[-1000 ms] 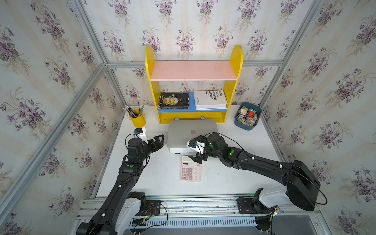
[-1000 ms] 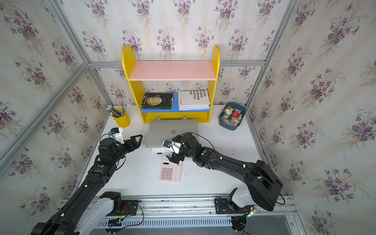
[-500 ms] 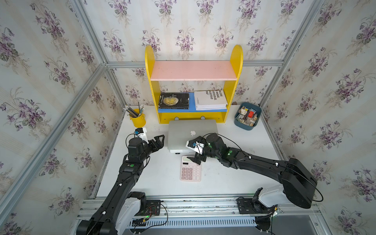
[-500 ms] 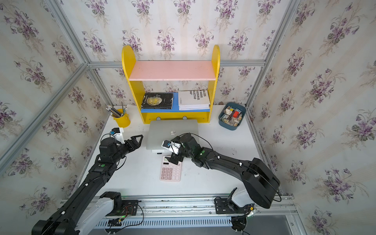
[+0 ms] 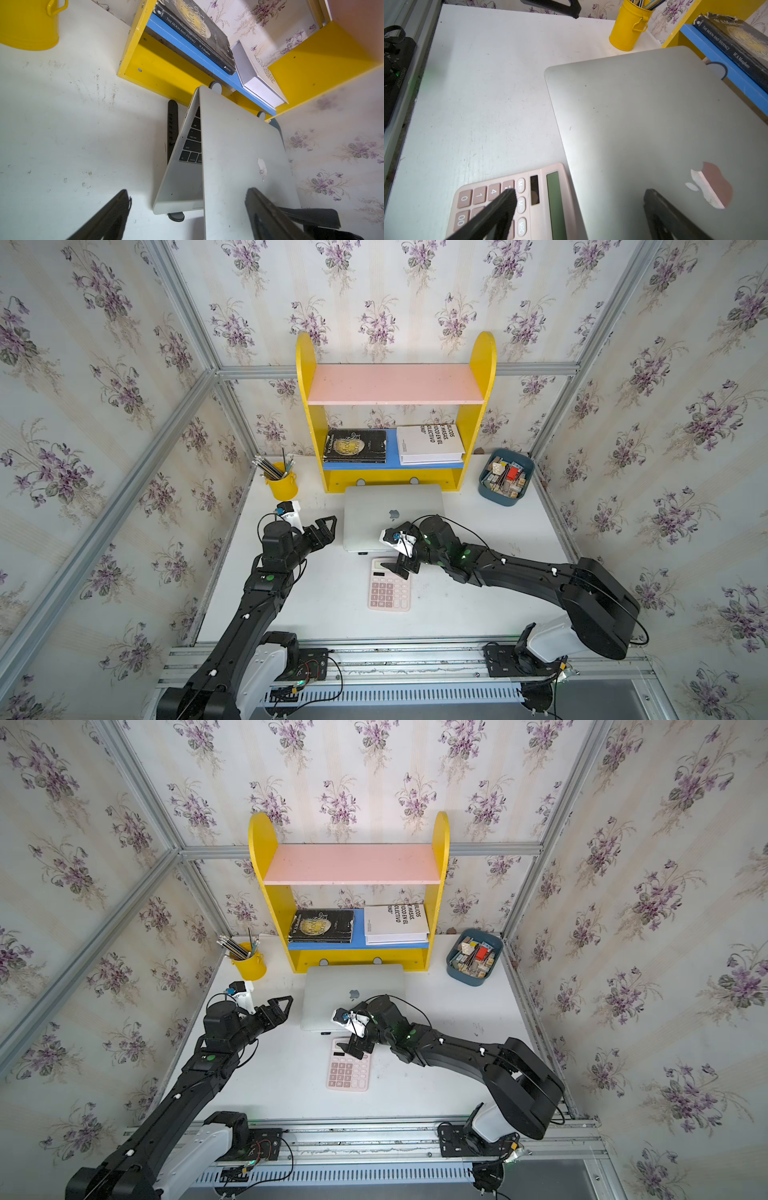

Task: Close the laptop lid and set it aside
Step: Close the lid of the laptop.

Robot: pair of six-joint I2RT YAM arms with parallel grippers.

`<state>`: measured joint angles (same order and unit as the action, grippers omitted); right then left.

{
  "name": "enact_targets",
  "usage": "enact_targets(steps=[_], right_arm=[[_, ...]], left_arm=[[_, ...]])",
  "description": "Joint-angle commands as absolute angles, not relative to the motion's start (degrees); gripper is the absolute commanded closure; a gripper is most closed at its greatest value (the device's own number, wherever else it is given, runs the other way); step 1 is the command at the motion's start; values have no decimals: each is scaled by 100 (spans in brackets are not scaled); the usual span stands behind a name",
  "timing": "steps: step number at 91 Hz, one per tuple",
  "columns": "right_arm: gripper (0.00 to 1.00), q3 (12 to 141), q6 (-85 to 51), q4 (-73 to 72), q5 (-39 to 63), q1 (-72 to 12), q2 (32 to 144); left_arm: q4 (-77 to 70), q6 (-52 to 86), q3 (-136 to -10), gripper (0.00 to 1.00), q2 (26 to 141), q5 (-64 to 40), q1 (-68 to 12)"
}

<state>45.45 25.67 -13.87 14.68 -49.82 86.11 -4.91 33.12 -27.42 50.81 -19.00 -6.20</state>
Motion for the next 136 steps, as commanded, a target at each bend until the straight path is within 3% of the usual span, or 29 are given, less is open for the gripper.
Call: enact_targets(steps=[1,136], right_arm=[[0,4469,2394,-1445,1606,-4962,8665],[0,4615,1691,-2449,1662,-4468,9787]], left_arm=[[-657,3328,-2720,10,5093,-1951,-616],[-788,3346,-2689,10,5221,-2016,-615]])
